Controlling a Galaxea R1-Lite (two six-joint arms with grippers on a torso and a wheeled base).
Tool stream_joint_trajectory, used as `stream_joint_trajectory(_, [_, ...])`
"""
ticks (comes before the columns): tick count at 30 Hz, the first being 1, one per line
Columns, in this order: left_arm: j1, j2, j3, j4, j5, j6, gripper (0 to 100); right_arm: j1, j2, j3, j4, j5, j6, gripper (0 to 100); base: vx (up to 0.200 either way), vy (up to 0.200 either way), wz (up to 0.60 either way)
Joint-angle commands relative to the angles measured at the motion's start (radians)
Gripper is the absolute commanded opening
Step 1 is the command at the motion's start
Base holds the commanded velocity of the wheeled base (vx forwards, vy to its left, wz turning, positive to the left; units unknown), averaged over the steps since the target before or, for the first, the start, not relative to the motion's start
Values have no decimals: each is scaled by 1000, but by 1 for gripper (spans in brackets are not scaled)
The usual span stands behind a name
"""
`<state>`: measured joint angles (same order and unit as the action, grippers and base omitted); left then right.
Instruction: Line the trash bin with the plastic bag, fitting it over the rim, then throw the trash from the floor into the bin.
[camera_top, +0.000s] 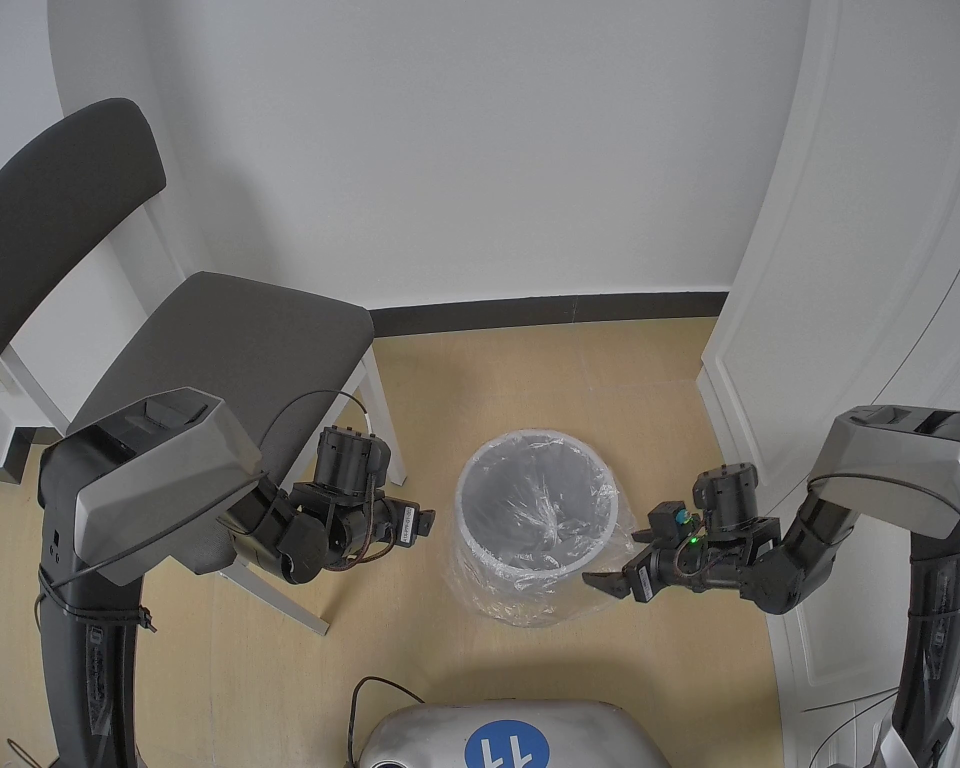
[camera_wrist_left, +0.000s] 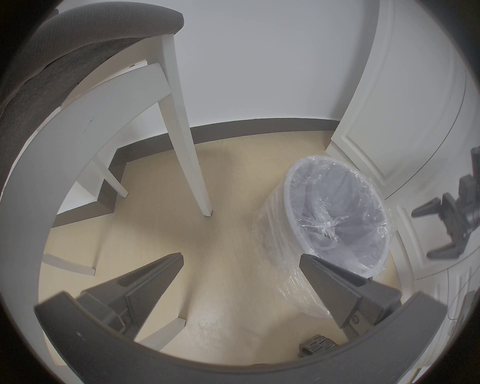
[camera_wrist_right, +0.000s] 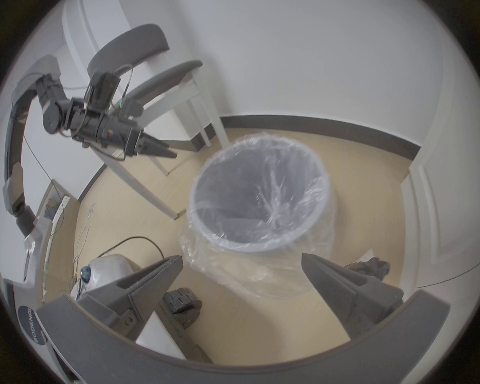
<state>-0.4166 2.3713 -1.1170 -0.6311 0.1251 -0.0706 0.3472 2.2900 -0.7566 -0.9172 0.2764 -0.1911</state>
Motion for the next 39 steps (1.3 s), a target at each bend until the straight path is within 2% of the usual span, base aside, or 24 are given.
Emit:
stream_joint_trajectory(1, [1,-1,0,-2,1,0,100,-76,-90,-4,3,12,-4,100,0,0,0])
stream_joint_trajectory(6, [1,-14,2,-2,1,-1,100,-162,-29,-90,6,10,-8,100,0,0,0])
stream_joint_trajectory(8, [1,-15,2,-2,1,-1,100,-168,-17,-102,6,7,-8,100,0,0,0])
stream_joint_trajectory(9, [1,-17,2,-2,1,-1,100,-185,52,-156,5,-5,-4,100,0,0,0])
stream_joint_trajectory(15, [2,-15,0,-2,1,-3,100,-174,204,-260,0,-92,-2,100,0,0,0])
stream_joint_trajectory(22, [2,-14,-1,-2,1,-3,100,-166,301,-337,6,-152,-5,100,0,0,0])
stream_joint_trajectory(32, [5,-7,-7,-2,1,-3,100,-168,339,-477,72,-149,-4,100,0,0,0])
stream_joint_trajectory(39, [7,-7,-3,-2,1,-5,100,-166,364,-635,281,-98,-31,100,0,0,0])
